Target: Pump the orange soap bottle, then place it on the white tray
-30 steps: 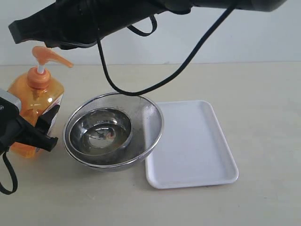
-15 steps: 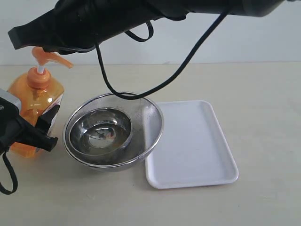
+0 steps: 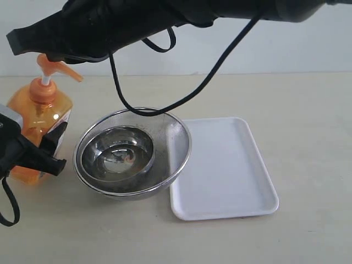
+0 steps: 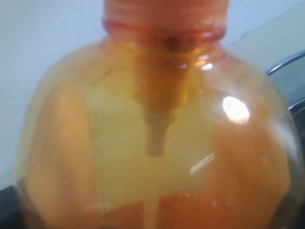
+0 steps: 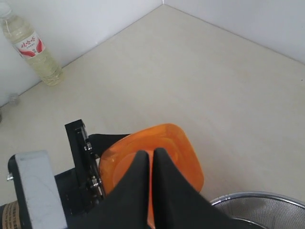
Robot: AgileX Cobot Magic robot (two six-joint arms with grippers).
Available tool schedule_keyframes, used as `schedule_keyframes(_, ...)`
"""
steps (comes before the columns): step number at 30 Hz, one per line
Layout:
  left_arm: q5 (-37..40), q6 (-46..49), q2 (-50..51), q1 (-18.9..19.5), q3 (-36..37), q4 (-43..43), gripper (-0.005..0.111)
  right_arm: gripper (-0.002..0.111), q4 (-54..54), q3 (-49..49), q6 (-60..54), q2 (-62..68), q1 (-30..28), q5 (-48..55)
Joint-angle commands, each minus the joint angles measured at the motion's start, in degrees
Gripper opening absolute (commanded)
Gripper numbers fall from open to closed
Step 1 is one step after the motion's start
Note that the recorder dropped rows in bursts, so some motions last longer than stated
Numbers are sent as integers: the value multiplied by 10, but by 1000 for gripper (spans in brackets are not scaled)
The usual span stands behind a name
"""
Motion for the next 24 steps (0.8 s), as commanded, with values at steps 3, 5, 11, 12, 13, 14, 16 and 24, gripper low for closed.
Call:
schedule_keyframes(3,3,-10,0,-4,1,13,5,0,-6,6,-7,24,1,36)
schedule_keyframes(5,3,-10,0,-4,1,17,5,0,-6,6,-7,25,1,39)
schedule_keyframes(11,2,-10,0,-4,1,24,5,0,-6,6,-7,25,1,45)
schedule_keyframes(12,2,-10,0,-4,1,24,5,0,-4,6,-5,26,1,46)
schedule_keyframes(13,2,-10,0,-4,1,24,5,0,-4,6,-5,26,1,47)
schedule_keyframes(14,2,-10,0,-4,1,24,5,0,-4,6,-5,26,1,48)
schedule_keyframes(16,2,-10,0,-4,1,24,5,0,-4,6,-4,26,1,52)
schedule_keyframes(24,2,-15,0,-4,1,31,5,0,-3,6,-4,27,1,63)
